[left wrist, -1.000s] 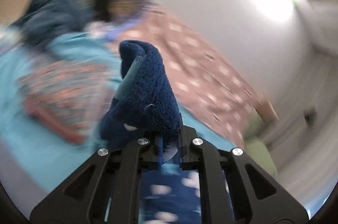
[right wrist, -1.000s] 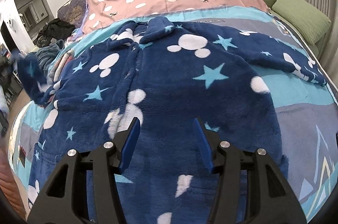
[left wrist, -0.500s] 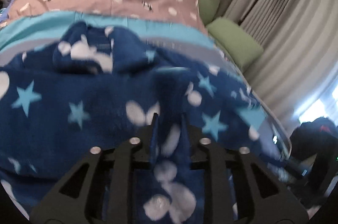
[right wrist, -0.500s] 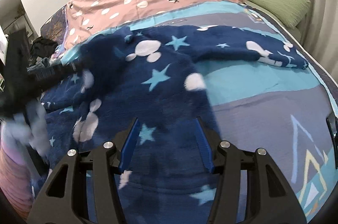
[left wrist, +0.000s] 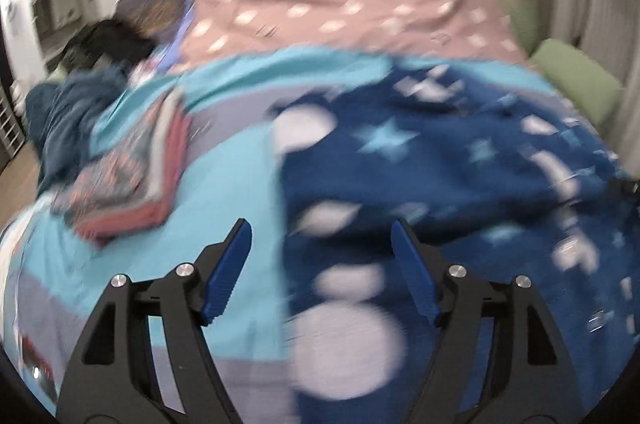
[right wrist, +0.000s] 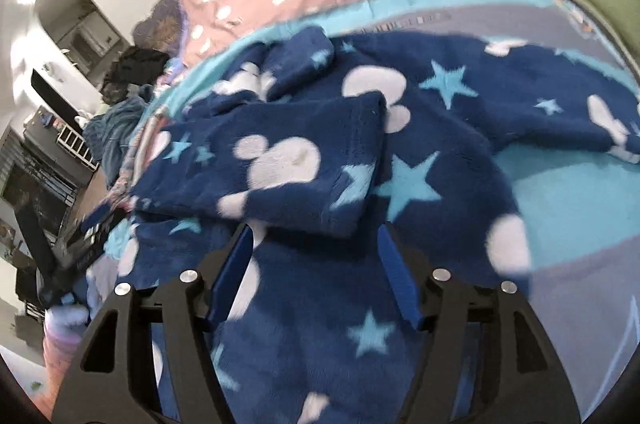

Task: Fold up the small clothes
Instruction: 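Fold the held sleeve across the pajama body with the left gripper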

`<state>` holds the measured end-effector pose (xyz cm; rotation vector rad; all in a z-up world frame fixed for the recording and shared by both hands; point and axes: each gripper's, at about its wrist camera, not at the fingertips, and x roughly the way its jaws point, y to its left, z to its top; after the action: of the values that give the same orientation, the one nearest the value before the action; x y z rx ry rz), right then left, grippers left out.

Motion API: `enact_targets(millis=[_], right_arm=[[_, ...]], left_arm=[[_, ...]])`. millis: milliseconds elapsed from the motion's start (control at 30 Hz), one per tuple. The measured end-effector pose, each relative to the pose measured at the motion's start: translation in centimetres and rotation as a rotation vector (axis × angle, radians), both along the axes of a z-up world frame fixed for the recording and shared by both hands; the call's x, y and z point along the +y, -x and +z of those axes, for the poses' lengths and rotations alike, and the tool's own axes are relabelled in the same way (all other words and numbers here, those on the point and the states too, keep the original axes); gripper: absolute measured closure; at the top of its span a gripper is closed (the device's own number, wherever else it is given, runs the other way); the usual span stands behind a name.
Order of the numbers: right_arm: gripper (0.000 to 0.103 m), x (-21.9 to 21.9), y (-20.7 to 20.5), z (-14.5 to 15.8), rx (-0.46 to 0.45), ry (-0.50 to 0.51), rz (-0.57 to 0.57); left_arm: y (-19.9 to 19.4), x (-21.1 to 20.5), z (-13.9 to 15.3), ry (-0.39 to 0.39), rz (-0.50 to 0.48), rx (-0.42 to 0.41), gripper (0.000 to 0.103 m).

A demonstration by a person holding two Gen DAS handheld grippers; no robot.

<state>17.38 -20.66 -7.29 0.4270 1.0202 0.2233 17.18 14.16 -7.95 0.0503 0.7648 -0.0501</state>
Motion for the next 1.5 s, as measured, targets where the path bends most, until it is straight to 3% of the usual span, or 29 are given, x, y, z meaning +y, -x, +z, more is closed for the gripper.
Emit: enact_targets(millis=[133, 233, 267, 333, 367, 467, 533, 600, 667, 733, 767, 800, 867, 933, 967, 1000, 1067, 1133, 1233, 1333, 1400, 1500], right_arm=[[0.038, -0.6, -3.9, -1.9, 0.084, -0.039, -0.039], [0.086, 0.5, -5.8, -2.4, 0.088, -0.009, -0.013], [0.089, 0.9, -6.2, -2.2, 0.087, -0.017, -0.013], [0.09, 1.7, -6.0, -0.1, 0.014, -0.002, -0.007], [0.09, 2.1, -5.4, 2.4, -0.091, 0.018, 0.002], [0.094, 1.9, -3.5, 7.7, -0.284, 0.081, -0.021], [0.097, 1.0, -2.7, 9.4, -0.344, 0.146, -0.072], [0.098, -0.2, -3.7, 8.0, -0.295, 0.254, -0.134], [0.098, -1.2, -5.7, 4.0, -0.156, 0.337, -0.144], [0.098, -2.6, -6.3, 0.7, -0.031, 0.326, -0.17], [0.097, -3.5, -5.7, 0.2, -0.019, 0.263, -0.181], [0.096, -4.0, -5.0, 0.6, -0.044, 0.212, -0.181], [0.095, -3.4, -4.2, 1.8, -0.105, 0.207, -0.154], [0.095, -1.5, -3.3, 3.5, -0.174, 0.179, -0.06], [0.093, -0.6, -3.0, 3.8, -0.192, 0.166, -0.018], [0.092, 0.7, -3.0, 4.1, -0.204, 0.158, 0.028], [0.087, 2.5, -2.9, 4.0, -0.207, 0.165, 0.092], [0.087, 3.6, -3.3, 2.5, -0.168, 0.191, 0.099], [0.088, 3.2, -4.7, -2.8, -0.012, 0.173, 0.054], [0.089, 2.7, -3.8, -2.7, -0.063, 0.143, 0.047], [0.089, 2.6, -3.8, -2.2, -0.042, 0.158, 0.066], [0.089, 1.4, -2.9, -1.5, -0.033, 0.133, 0.075]], left_arm=[[-2.2, 3.6, -2.0, 0.112, 0.095, 0.095, 0.029], [-3.4, 4.2, -2.5, 0.133, 0.119, 0.108, 0.027], [-3.5, 3.9, -2.6, 0.122, 0.119, 0.103, 0.027], [-3.8, 3.4, -2.5, 0.092, 0.117, 0.094, 0.027], [-4.0, 3.2, -2.6, 0.067, 0.119, 0.091, 0.027], [-4.3, 2.4, -2.7, 0.02, 0.118, 0.092, 0.029], [-3.7, 1.9, -2.6, -0.016, 0.117, 0.082, 0.031], [-3.5, 1.2, -2.6, -0.063, 0.111, 0.068, 0.037], [-3.4, 0.7, -2.7, -0.085, 0.098, 0.066, 0.043], [-3.3, 0.5, -2.6, -0.087, 0.081, 0.066, 0.052], [-3.1, 0.3, -2.6, -0.087, 0.064, 0.067, 0.059], [-3.0, 0.2, -2.6, -0.087, 0.052, 0.069, 0.065], [-2.9, 0.1, -2.5, -0.093, 0.044, 0.075, 0.068], [-2.7, -0.1, -1.9, -0.076, 0.046, 0.08, 0.077], [-2.5, -0.1, -1.4, -0.043, 0.049, 0.08, 0.086], [-2.2, -0.1, -0.4, 0.033, 0.043, 0.07, 0.088], [-1.8, -0.7, 1.4, 0.111, 0.018, 0.03, 0.088], [-2.3, -2.1, 2.7, 0.115, -0.018, -0.002, 0.088], [-4.4, -4.4, 2.0, 0.118, -0.079, 0.042, 0.088], [-7.6, -6.0, -3.0, 0.04, -0.055, 0.195, 0.088], [-7.3, -6.3, -3.4, 0.023, -0.059, 0.143, 0.088], [-6.8, -6.4, -2.7, 0.012, -0.062, 0.143, 0.088]])
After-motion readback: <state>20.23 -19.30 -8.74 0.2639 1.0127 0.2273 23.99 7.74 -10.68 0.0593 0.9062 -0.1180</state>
